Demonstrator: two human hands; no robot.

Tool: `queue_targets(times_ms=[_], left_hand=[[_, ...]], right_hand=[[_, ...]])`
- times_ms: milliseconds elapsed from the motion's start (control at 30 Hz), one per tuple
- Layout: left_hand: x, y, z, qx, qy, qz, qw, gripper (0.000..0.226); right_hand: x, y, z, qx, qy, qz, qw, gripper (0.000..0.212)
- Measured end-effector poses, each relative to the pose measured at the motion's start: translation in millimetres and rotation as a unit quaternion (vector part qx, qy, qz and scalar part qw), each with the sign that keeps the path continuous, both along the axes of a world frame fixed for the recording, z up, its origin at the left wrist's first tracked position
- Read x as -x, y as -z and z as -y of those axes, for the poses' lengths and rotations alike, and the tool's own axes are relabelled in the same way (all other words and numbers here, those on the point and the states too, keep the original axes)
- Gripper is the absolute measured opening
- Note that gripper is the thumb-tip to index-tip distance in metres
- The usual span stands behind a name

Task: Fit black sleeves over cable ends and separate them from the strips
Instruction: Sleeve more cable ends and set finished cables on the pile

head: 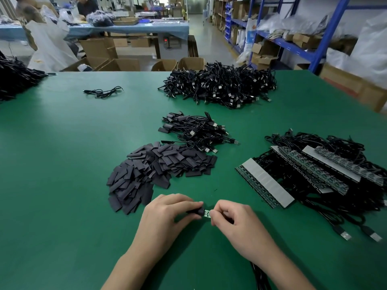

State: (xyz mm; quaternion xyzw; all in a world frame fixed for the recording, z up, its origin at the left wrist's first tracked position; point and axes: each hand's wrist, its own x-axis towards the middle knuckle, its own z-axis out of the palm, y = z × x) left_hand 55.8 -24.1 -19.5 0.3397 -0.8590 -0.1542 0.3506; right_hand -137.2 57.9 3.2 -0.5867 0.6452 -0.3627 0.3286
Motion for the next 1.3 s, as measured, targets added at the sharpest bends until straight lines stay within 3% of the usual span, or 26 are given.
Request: queue_targets(times_ms=[200,667,1100,1300], left_hand=[[-3.8,-0.5,3.5,-0.003,0.032,0.024,0.999,0.022],[-5.8,-3.8,2.3,-0.102,0.088,0.007,0.991,0.027],[-0.5,-3.8,-3.9,-0.04,0.062,0.003,0.997,0.029],[-2.9,-4.3,-1.8,-0.063,0.026,-0.025,0.997,0.023]], right_hand=[[1.4,-1.1,-0.4,-0.022,-0.006,0.002,1.0,0.03],[9.0,-5.4,0.3,-0.059,-0.031,0.007,0.998,0.027],[6.6,3.3,1.2,-0.035,-0.045,0.006,0.998,0.022],[19.7,1.7,4.3,-0.051,-0.044,0.109,0.992,0.004]])
